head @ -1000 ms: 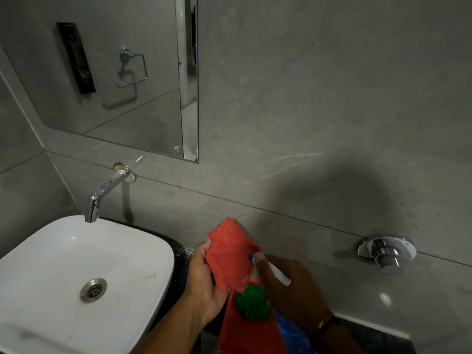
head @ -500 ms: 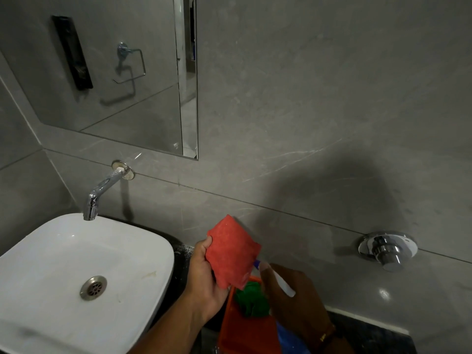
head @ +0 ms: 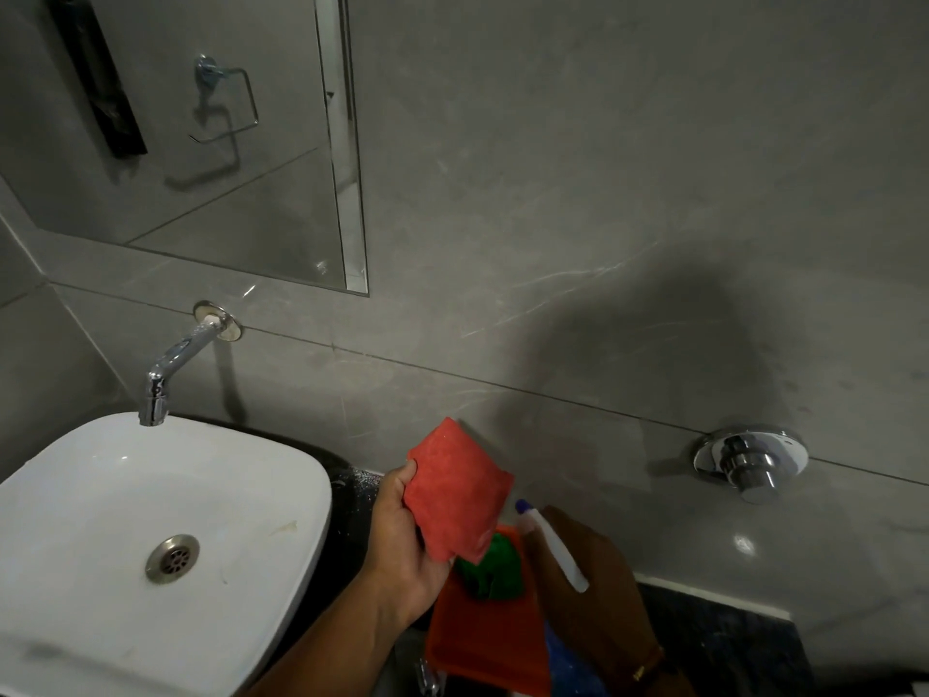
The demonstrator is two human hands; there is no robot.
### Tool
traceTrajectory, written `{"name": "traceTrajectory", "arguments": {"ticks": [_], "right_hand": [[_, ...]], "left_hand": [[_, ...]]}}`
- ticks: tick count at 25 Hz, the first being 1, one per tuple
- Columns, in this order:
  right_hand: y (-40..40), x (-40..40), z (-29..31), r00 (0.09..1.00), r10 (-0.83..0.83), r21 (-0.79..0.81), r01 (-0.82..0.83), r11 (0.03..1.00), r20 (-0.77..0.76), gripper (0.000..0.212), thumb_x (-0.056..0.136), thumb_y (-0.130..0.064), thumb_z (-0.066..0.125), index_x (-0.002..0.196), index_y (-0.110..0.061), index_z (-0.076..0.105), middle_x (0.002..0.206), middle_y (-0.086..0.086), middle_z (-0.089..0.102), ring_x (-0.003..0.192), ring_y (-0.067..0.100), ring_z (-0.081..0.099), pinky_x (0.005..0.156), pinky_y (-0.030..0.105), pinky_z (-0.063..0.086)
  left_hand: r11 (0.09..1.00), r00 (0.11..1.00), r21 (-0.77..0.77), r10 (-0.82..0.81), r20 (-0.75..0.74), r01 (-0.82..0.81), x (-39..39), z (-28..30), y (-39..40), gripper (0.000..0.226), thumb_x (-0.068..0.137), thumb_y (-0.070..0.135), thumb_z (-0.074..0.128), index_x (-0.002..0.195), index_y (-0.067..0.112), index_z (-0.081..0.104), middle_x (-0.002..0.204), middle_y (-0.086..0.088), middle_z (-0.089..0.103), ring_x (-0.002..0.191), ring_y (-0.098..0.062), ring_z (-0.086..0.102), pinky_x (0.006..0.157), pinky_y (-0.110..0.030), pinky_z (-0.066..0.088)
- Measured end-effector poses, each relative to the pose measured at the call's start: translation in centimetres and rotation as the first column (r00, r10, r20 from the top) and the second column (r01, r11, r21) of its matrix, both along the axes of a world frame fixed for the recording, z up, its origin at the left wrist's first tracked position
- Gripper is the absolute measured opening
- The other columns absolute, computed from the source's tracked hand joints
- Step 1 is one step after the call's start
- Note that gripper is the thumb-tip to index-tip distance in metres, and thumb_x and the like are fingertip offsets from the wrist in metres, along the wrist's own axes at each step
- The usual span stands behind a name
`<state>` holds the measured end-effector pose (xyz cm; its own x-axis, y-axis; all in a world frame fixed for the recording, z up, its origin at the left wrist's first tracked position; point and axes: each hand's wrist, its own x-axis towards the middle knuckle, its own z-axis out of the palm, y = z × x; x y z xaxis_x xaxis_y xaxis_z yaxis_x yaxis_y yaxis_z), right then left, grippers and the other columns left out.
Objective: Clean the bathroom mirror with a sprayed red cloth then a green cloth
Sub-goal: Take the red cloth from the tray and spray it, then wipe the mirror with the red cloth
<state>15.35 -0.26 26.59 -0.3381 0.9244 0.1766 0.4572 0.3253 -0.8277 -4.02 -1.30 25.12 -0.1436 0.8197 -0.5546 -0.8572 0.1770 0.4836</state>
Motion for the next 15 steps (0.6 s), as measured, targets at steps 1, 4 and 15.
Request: {"name": "traceTrajectory", "arguments": {"ticks": [1, 4, 15], "right_hand": [[0.3, 0.9, -0.8, 0.997, -0.034, -0.036, 0.031, 0.999, -0.064, 0.026, 0.1, -0.049, 0.061, 0.084, -0.031, 0.068, 0.071, 0.0, 0.068, 0.065, 0.017, 0.068, 0.063, 0.037, 0.054], [1.9, 4.7, -4.8, 0.949, -0.199, -0.232, 0.142, 0.962, -0.245, 0.043, 0.088, -0.063, 0.072, 0.096, -0.021, 0.066, 0.078, 0.02, 0.065, 0.074, 0.045, 0.066, 0.065, 0.054, 0.057], [7.5, 6.8, -20.7, 0.903, -0.417, -0.372, 0.353, 0.858, -0.104, 0.055, 0.094, -0.001, 0.072, 0.138, -0.016, 0.043, 0.134, 0.009, 0.044, 0.114, 0.003, 0.05, 0.089, 0.023, 0.048]], "left_hand": [[1.0, 1.0, 0.003, 0.005, 0.011, -0.005, 0.0, -0.4, 0.0, 0.055, 0.101, 0.055, 0.049, 0.137, 0.016, 0.064, 0.125, -0.019, 0.076, 0.122, -0.039, 0.065, 0.092, -0.049, 0.056], [1.0, 0.999, -0.012, 0.024, 0.031, -0.024, 0.0, -1.7, 0.0, 0.052, 0.103, 0.051, 0.047, 0.133, 0.013, 0.066, 0.113, -0.016, 0.08, 0.111, -0.034, 0.069, 0.09, -0.046, 0.055], [0.997, 0.999, -0.072, 0.034, 0.032, -0.032, 0.6, -7.8, -3.3, 0.045, 0.07, 0.044, 0.073, 0.097, 0.01, 0.086, 0.111, -0.019, 0.081, 0.087, -0.032, 0.081, 0.067, -0.049, 0.067]]}}
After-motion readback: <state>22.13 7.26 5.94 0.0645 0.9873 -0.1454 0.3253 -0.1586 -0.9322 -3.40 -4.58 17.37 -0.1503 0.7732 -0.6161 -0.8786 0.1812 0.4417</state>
